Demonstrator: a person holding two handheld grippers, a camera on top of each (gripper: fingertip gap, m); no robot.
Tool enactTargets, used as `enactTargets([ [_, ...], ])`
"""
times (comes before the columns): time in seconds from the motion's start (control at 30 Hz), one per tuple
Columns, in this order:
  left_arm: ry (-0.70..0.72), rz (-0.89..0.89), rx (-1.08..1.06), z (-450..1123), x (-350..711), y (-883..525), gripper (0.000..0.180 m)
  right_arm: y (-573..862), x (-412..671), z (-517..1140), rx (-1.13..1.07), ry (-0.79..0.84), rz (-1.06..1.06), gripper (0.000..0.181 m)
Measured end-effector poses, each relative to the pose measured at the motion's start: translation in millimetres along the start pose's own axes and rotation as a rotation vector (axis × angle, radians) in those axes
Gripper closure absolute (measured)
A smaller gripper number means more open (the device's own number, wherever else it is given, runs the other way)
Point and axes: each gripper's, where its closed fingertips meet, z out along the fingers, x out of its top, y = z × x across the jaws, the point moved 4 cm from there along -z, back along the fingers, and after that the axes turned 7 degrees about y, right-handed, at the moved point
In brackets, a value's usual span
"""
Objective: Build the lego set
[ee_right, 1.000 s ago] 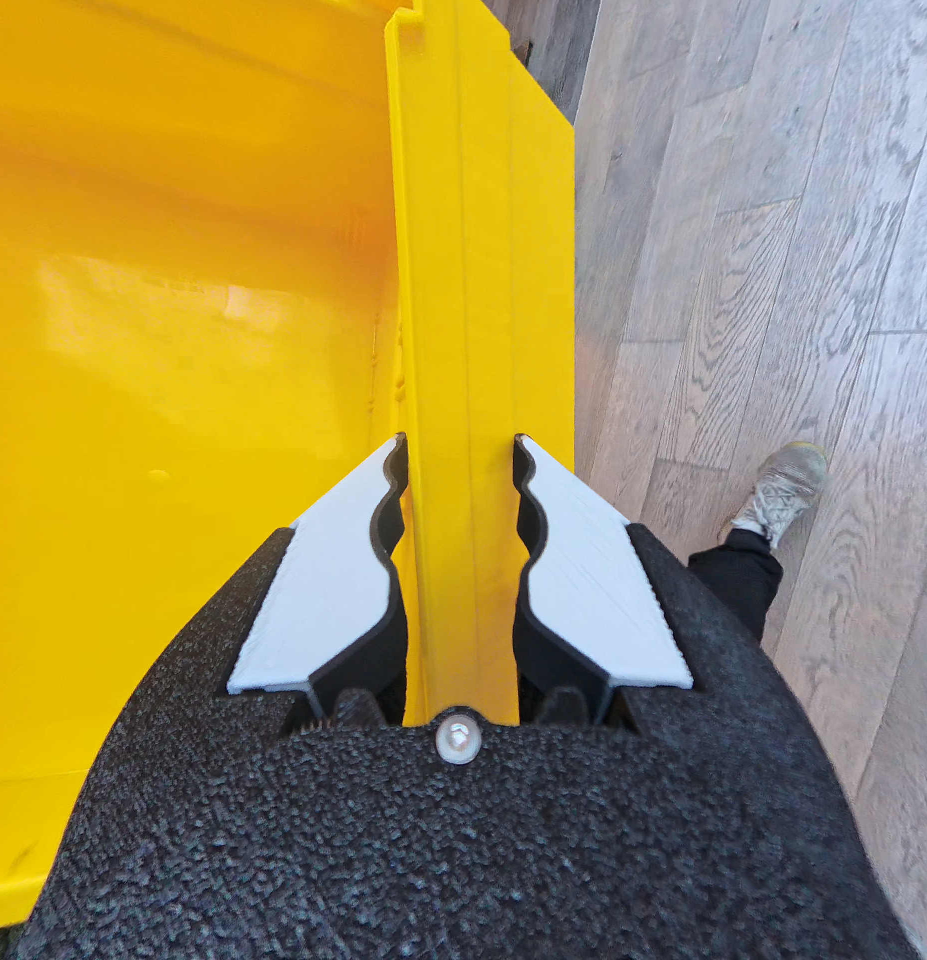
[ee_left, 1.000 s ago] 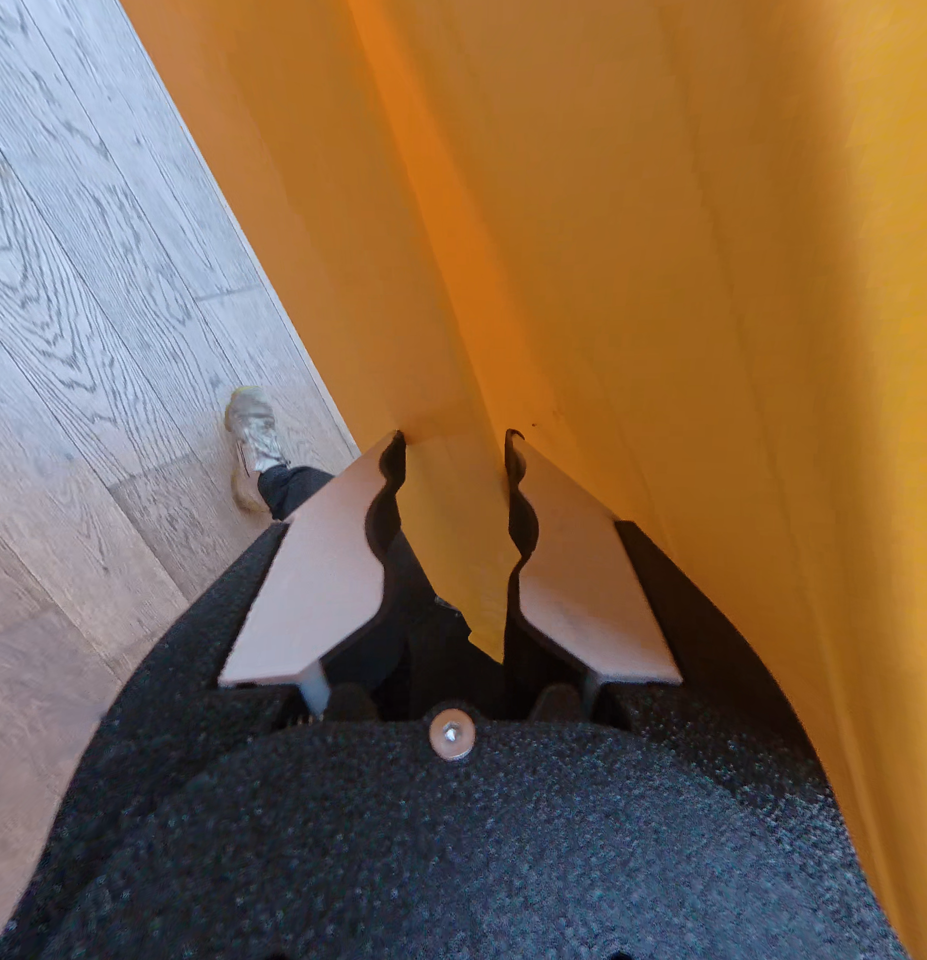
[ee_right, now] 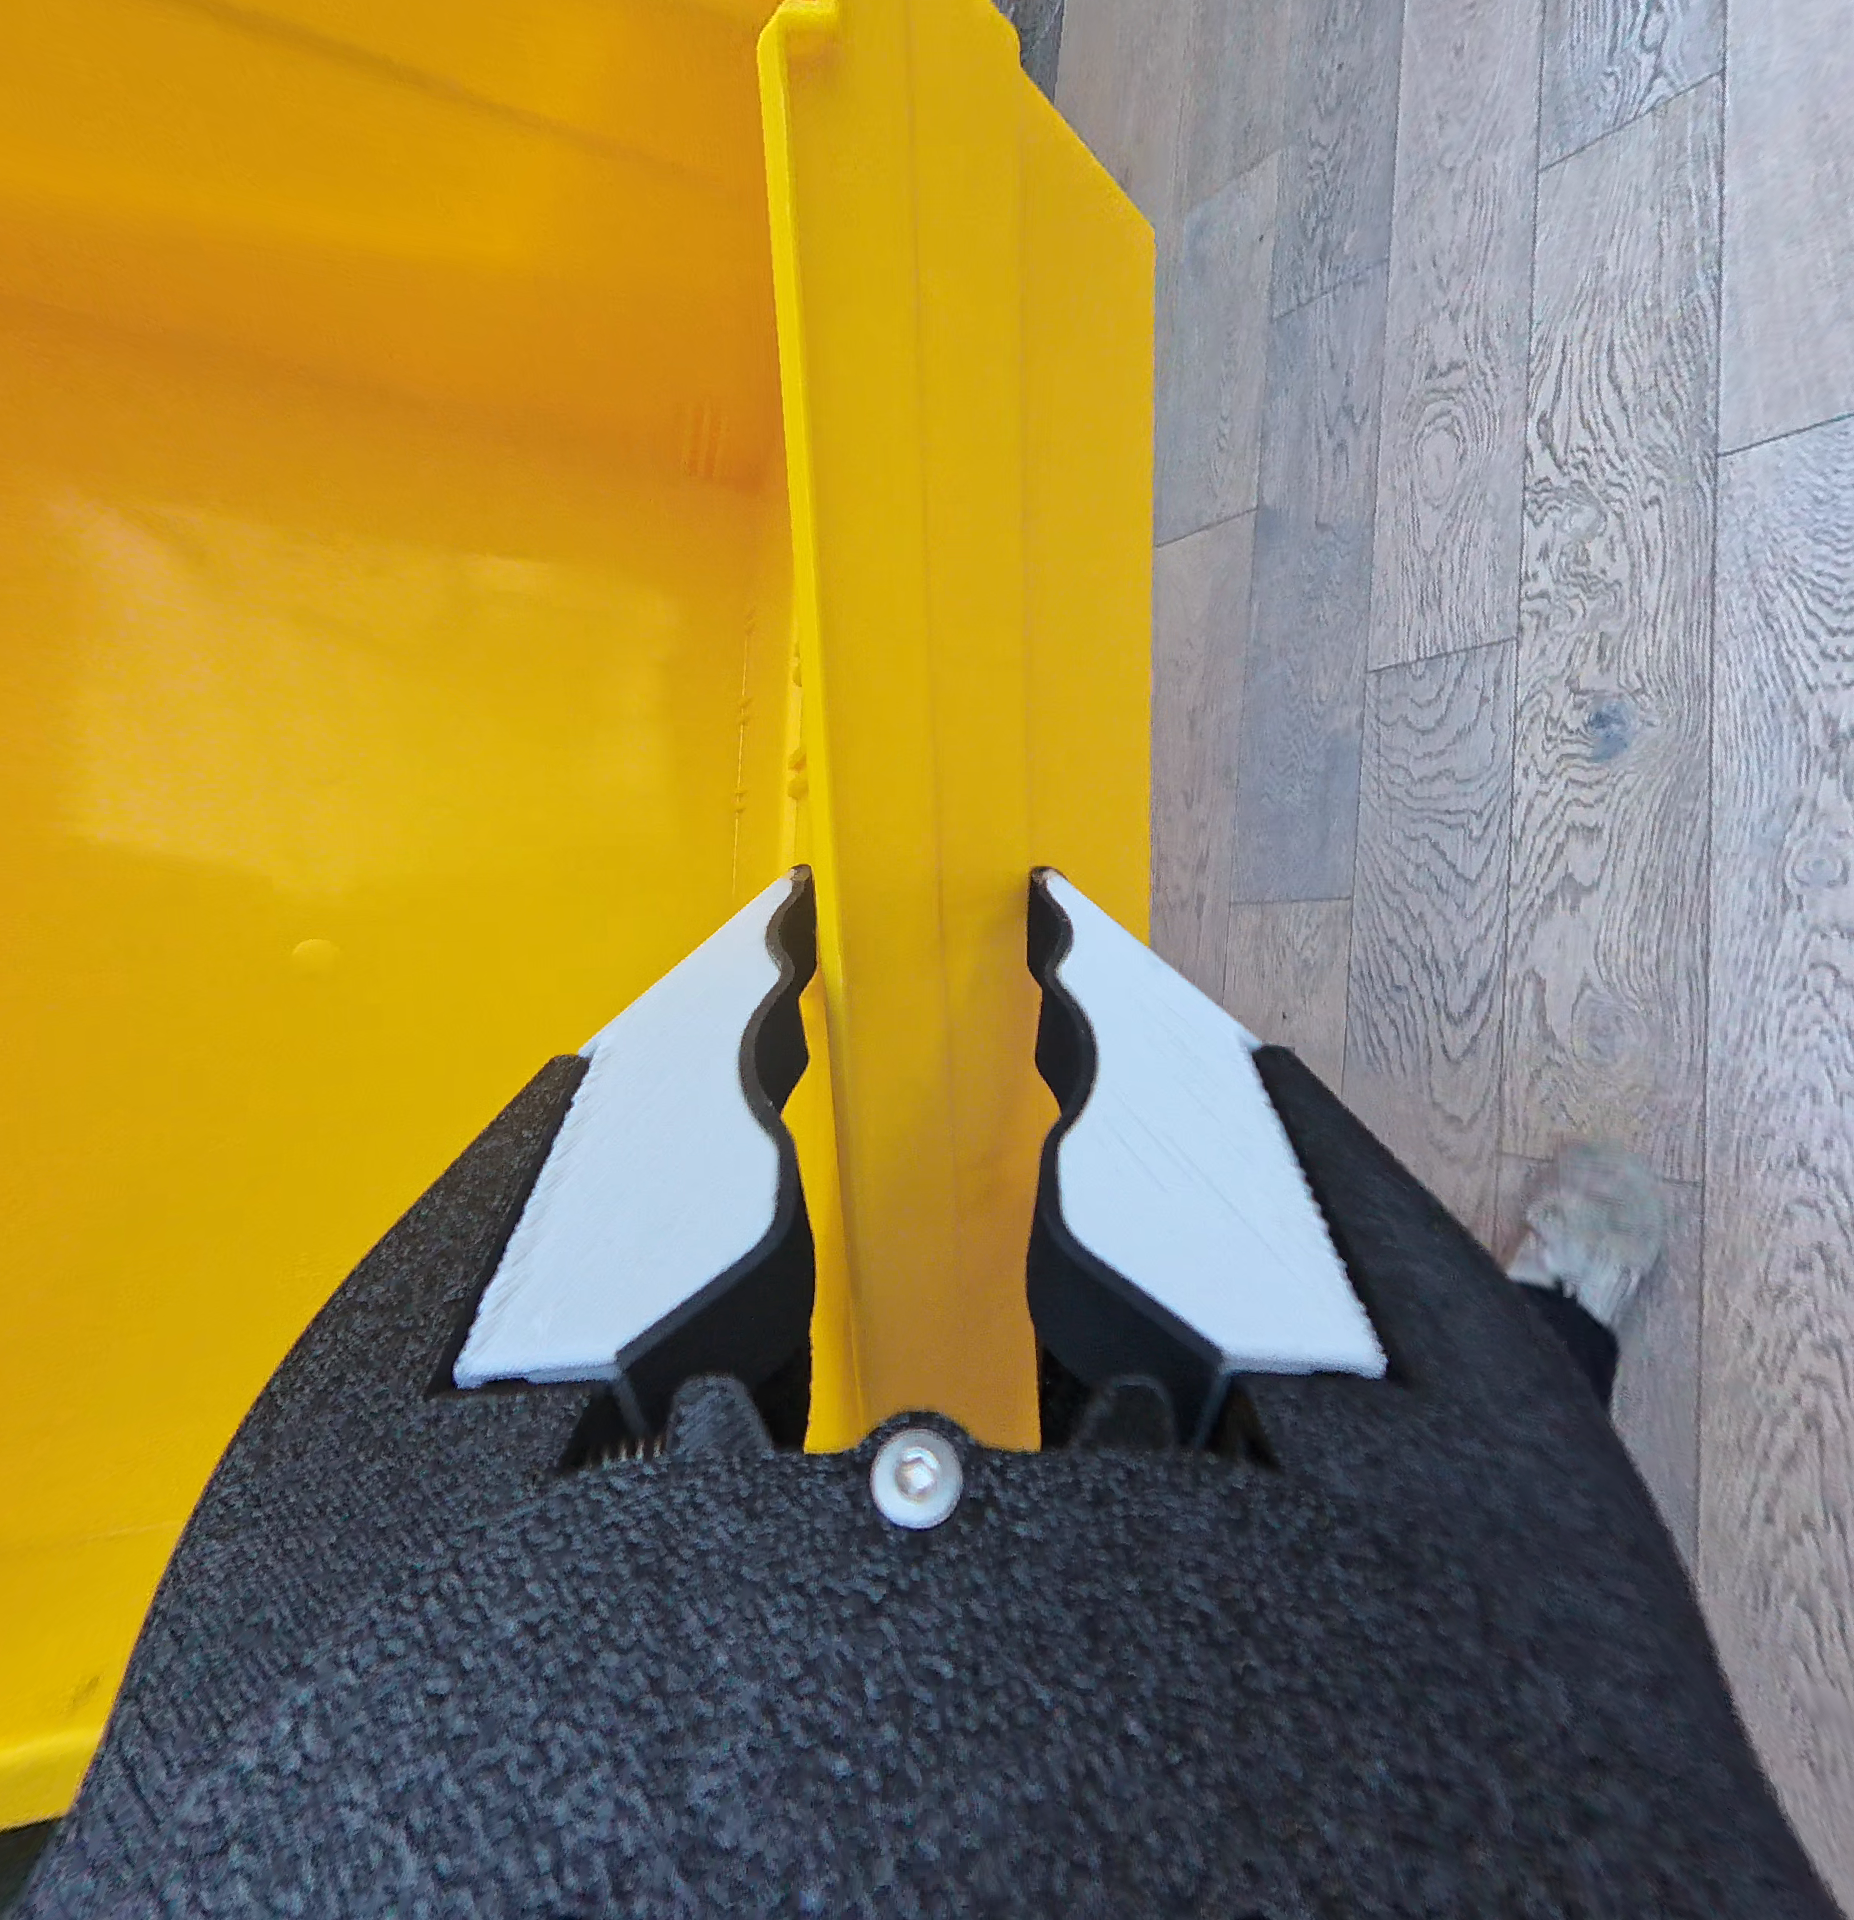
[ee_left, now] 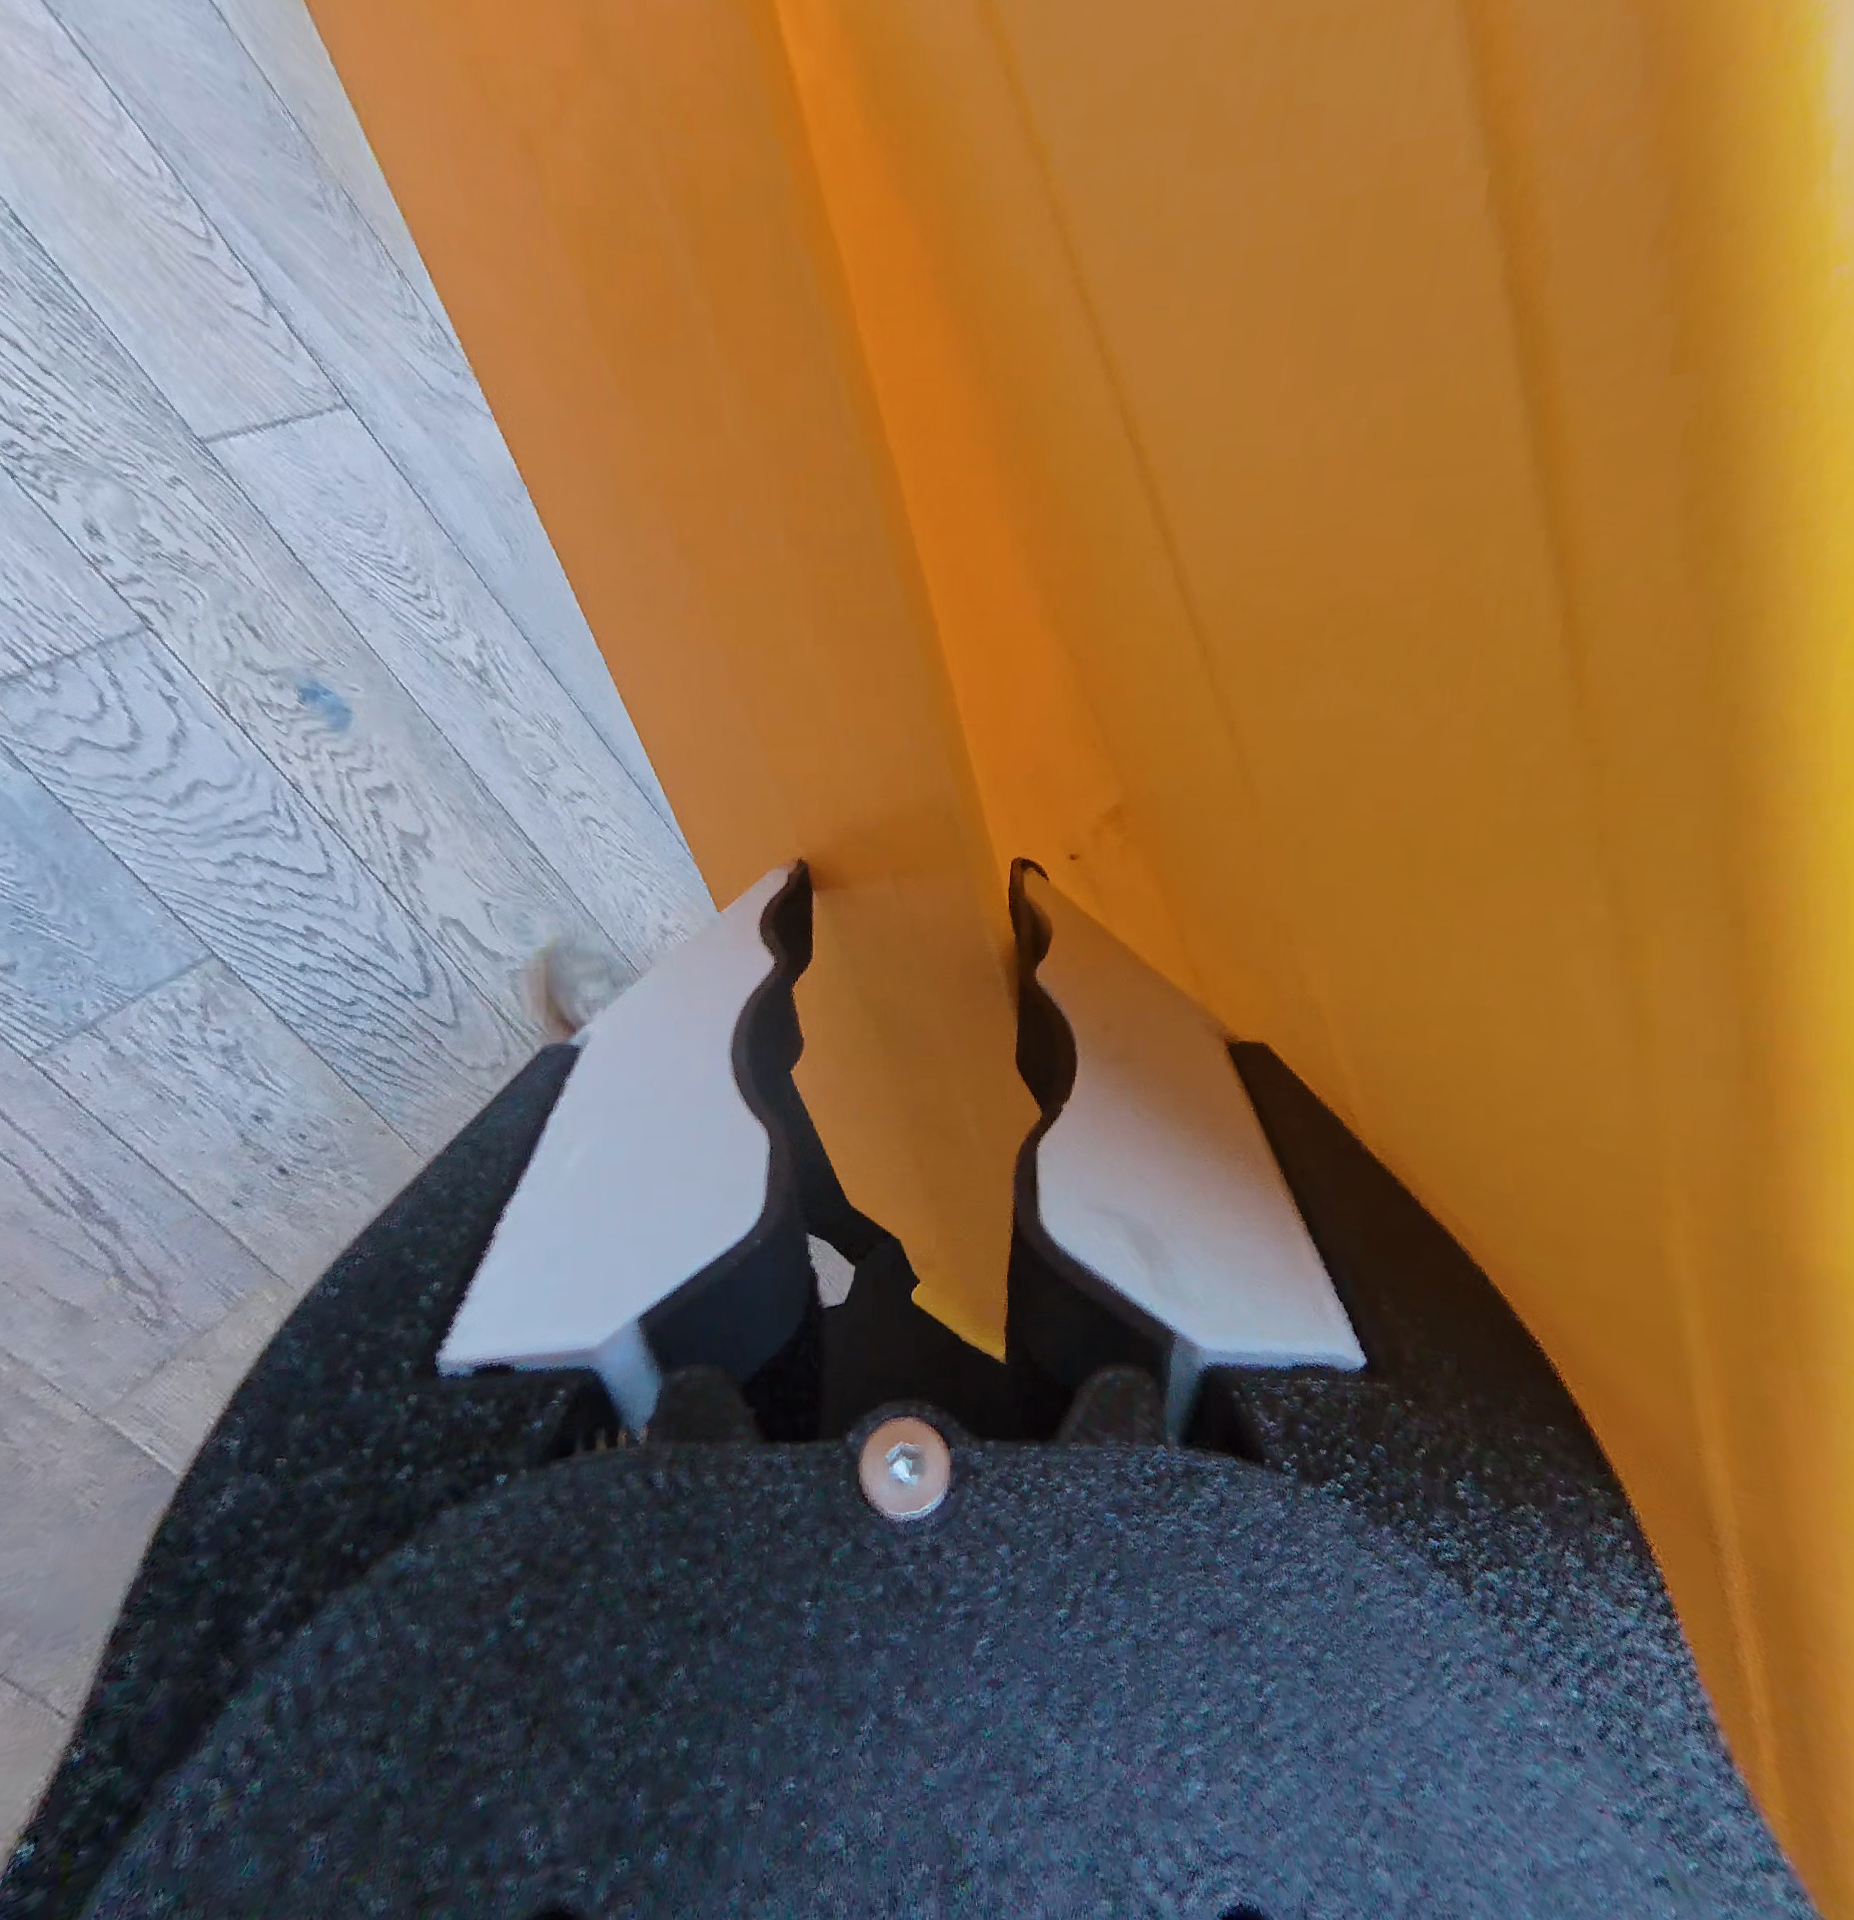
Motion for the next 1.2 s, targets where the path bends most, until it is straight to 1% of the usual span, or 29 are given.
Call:
enactTargets([
  [0.07, 0.009, -0.007, 0.019, 23.3, 50.1, -41.4, 0.143, 13.5, 42.6, 56.0, 0.015, -0.01, -0.002, 0.142],
  [0.27, 0.1, -0.093, 0.102, 74.8, 197.2, -165.4, 0.144, 39.2, 189.5, 233.7, 0.089, -0.082, -0.041, 0.142],
  [0.43, 0.185, -0.177, 0.163, 89.5, 321.0, -257.2, 0.144, 21.7, 319.4, 377.6, 0.146, -0.202, -0.141, 0.142],
  [0.63, 0.288, -0.241, 0.214, 110.0, 457.7, -391.8, 0.144, 3.5, 440.9, 555.8, 0.197, -0.277, -0.211, 0.142],
  [0.8, 0.301, -0.251, 0.222, 126.9, 581.7, -527.6, 0.144, -7.0, 531.9, 715.3, 0.196, -0.277, -0.202, 0.142],
  [1.0, 0.278, -0.227, 0.226, 119.8, 747.8, -659.1, 0.144, -37.9, 653.7, 885.6, 0.193, -0.28, -0.178, 0.142],
  [1.2, 0.33, -0.253, 0.307, 118.8, 878.0, -799.7, 0.145, -63.7, 741.0, 1057.8, 0.255, -0.348, -0.183, 0.142],
])
